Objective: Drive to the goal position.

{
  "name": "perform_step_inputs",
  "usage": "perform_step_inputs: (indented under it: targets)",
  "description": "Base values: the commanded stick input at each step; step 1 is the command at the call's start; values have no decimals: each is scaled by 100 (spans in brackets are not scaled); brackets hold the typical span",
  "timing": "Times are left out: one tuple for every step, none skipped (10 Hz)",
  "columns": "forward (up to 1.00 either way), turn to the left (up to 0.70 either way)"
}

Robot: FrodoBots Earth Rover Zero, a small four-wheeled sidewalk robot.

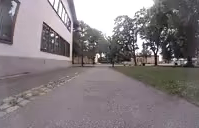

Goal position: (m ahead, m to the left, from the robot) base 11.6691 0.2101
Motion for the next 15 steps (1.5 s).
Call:
perform_step_inputs:
  targets:
    - [45,0]
    - [45,0]
    - [45,0]
    - [45,0]
    - [45,0]
    - [45,0]
    - [45,0]
    - [53,0]
    - [60,0]
    - [60,0]
    - [60,0]
    - [60,0]
    - [60,0]
    - [60,0]
    - [60,0]
